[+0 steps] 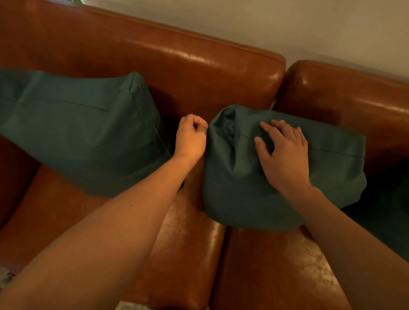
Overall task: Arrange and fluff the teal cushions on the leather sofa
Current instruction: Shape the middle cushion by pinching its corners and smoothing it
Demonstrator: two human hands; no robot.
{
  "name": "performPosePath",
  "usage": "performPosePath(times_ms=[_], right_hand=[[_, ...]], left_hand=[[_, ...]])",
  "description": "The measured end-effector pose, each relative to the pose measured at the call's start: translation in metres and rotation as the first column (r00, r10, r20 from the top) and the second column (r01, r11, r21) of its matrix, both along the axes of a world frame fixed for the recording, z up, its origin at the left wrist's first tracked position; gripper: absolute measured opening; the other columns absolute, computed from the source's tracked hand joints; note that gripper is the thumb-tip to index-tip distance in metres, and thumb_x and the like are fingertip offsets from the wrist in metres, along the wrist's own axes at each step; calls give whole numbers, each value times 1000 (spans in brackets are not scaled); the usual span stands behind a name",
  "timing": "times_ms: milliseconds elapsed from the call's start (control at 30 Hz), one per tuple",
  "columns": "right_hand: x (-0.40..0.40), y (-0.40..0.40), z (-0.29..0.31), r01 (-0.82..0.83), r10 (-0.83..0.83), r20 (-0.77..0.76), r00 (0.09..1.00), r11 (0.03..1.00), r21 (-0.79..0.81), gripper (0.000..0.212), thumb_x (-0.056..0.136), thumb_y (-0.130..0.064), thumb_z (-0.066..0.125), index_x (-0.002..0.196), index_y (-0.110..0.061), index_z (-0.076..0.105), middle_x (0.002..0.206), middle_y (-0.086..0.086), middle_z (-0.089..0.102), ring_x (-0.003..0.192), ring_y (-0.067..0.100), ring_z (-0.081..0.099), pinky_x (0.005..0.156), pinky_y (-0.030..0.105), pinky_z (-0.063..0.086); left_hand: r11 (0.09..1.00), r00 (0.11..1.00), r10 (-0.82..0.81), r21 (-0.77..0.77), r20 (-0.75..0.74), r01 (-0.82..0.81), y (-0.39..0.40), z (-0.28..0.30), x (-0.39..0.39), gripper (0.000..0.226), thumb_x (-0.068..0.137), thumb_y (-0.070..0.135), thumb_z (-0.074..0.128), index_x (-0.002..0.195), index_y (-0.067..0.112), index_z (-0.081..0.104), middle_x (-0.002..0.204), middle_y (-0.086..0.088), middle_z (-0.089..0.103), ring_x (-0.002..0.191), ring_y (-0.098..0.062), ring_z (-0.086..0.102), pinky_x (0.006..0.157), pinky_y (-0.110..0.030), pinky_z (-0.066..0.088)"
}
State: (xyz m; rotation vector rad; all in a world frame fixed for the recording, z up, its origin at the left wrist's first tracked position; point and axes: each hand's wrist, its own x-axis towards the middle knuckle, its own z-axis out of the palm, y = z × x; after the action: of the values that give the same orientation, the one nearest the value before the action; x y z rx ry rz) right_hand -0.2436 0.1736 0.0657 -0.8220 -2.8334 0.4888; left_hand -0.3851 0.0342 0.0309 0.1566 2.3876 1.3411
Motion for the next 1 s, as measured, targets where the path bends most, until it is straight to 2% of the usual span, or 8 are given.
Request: performPosePath(times_ms=[67,133,233,300,433,667,800,1000], right_hand=[[0,0,-1,-2,2,2,1000,1000,11,44,97,-39,48,135,-18,55,139,5,52,137,25,39,120,42,16],[0,-1,-2,-1,1,-3,1000,1000,22,43,97,-39,49,134,-18,56,138,6,53,136,25,40,120,43,17],[0,0,-3,-2,2,-11,1000,1000,24,44,96,-39,49,133,-18,57,137,6,53,136,26,41,119,43,18],[0,0,-3,-3,3,-11,1000,1000,22,43,97,-39,49,134,-18,56,138,6,53,136,25,41,119,44,18],[0,0,-5,-3,3,-12,1000,1000,26,43,97,-39,48,134,-18,56,138,6,53,136,25,40,119,44,18],[0,1,-6,0,1,-21,1000,1000,12,44,96,-40,48,133,-19,57,138,5,53,137,25,40,119,43,18],[1,1,-8,-1,1,-21,1000,1000,17,44,96,-40,49,134,-19,56,139,5,52,137,24,39,120,43,17],[2,1,-9,3,-3,-22,1000,1000,9,45,96,-41,47,134,-19,56,140,5,52,138,25,38,120,43,16]], left_hand=[[996,981,-90,-3,-173,90,9,9,-3,9,89,13,58,83,18,61,98,-3,53,90,-18,53,88,-29,42],[944,887,-322,-185,-332,273,20,18,-4,4,83,20,62,82,21,66,93,-2,54,95,-23,52,85,-35,43],[763,759,-566,-553,-321,335,36,22,0,19,84,32,61,98,20,67,109,-4,55,110,-27,45,89,-41,37],[729,751,-574,-620,-325,289,43,21,3,18,87,24,58,101,17,65,114,-4,55,113,-28,43,91,-41,34],[744,766,-550,-613,-333,267,49,19,8,15,88,13,52,95,15,65,110,-5,57,111,-28,44,89,-41,34],[787,778,-537,-526,-326,323,42,12,4,17,91,21,53,99,13,65,107,-4,56,109,-28,44,87,-40,35],[856,797,-468,-418,-382,303,24,8,-2,10,86,23,57,84,16,65,94,0,54,100,-25,46,80,-38,35],[914,811,-388,-298,-437,277,4,13,-5,10,83,24,64,75,18,63,83,6,46,92,-20,48,77,-35,36]])
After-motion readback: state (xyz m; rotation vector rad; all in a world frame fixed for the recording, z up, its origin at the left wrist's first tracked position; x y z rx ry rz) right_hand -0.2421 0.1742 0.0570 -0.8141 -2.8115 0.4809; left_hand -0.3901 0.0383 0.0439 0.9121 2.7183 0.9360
